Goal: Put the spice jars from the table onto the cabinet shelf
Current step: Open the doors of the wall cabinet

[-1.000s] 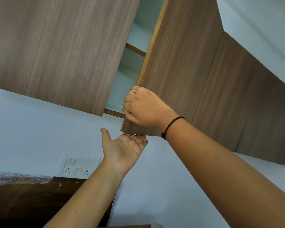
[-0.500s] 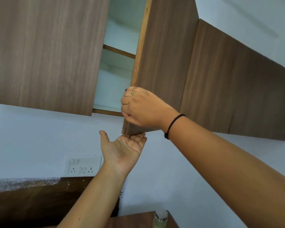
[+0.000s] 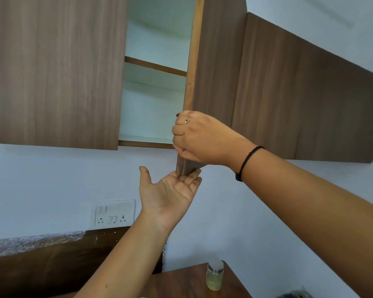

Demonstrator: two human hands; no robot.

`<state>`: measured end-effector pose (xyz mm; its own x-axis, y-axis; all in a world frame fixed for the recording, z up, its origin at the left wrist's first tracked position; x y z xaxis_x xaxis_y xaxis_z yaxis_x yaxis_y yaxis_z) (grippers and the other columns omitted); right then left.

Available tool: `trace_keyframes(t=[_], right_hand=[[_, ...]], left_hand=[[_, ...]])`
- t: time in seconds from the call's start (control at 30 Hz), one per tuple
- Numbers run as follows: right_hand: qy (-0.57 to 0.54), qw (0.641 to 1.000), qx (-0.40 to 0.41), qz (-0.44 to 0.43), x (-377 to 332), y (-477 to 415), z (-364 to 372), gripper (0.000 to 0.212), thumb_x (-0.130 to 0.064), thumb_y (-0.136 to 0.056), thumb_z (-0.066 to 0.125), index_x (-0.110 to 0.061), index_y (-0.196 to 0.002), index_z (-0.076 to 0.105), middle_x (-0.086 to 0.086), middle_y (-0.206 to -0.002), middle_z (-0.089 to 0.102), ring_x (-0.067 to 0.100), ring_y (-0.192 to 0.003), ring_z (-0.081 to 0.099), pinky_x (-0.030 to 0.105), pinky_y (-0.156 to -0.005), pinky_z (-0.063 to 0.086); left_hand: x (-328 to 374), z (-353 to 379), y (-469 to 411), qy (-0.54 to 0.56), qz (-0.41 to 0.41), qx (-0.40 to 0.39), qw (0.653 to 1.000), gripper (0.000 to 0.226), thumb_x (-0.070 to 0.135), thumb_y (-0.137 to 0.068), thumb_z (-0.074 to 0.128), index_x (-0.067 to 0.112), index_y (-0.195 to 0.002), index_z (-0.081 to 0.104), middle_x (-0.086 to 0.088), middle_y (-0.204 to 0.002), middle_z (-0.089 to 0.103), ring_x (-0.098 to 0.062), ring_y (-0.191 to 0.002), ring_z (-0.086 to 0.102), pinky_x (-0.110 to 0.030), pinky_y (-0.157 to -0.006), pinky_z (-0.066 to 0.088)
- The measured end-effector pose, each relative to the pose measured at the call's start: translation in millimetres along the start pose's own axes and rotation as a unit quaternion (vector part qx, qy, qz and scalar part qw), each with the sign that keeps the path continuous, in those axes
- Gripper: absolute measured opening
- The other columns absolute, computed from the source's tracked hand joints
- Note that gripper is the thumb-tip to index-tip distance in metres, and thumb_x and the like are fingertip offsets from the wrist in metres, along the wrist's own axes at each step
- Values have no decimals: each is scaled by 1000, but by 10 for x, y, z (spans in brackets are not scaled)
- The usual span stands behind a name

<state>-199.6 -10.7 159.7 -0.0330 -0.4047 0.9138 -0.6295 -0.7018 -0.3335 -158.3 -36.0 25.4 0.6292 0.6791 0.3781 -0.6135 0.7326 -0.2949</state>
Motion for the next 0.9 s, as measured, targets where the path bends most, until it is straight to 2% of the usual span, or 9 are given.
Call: trace_keyframes(t=[0.13, 0.33, 0.57, 0.73, 0.9], right_hand=[[8, 1000, -17, -2, 2, 112, -27, 40, -23, -100, 38, -11, -78, 70, 2, -72, 59, 24, -71, 55, 41, -103, 44], [19, 1000, -16, -4, 16, 235, -89, 39, -23, -100, 39, -12, -79, 70, 2, -75, 60, 25, -76, 57, 41, -108, 41], [22, 1000, 14, -8, 43, 485, -212, 38, -19, -97, 43, -11, -69, 67, 3, -65, 54, 26, -66, 52, 41, -94, 48], [37, 999, -7, -2, 105, 800, -270, 42, -21, -102, 37, -9, -78, 70, 4, -73, 60, 26, -73, 58, 40, -106, 43], [49, 999, 6, 10, 119, 1019, -319, 38, -20, -101, 41, -8, -78, 70, 6, -76, 64, 26, -78, 62, 40, -107, 43]], left_hand=[[-49, 10, -4, -30, -30, -8, 999, 107, 81, -85, 32, -13, -132, 48, -34, -137, 54, -41, -142, 38, -48, -123, 20], [-80, 84, 2, -52, -65, -55, 995, 105, 77, -84, 41, -12, -139, 43, -32, -140, 52, -41, -140, 41, -47, -123, 22], [-270, 194, 12, -22, -116, -111, 987, 114, 81, -82, 40, -16, -142, 34, -33, -145, 45, -44, -141, 39, -49, -122, 22], [-480, 274, -9, -21, -140, -119, 983, 116, 82, -84, 37, -18, -143, 30, -35, -140, 49, -46, -136, 45, -50, -120, 26], [-653, 330, -21, 0, -161, -129, 979, 119, 81, -83, 38, -17, -148, 19, -38, -143, 44, -47, -136, 45, -51, -117, 29]])
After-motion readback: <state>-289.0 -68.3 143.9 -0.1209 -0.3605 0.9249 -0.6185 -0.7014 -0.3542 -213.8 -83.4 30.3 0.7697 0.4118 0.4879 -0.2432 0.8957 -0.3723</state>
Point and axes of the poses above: each hand's wrist, its own y-axis away from the middle knuckle, its own z-axis out of the palm, x = y × z, the point moved 9 cm from there along -y, towards the middle knuckle
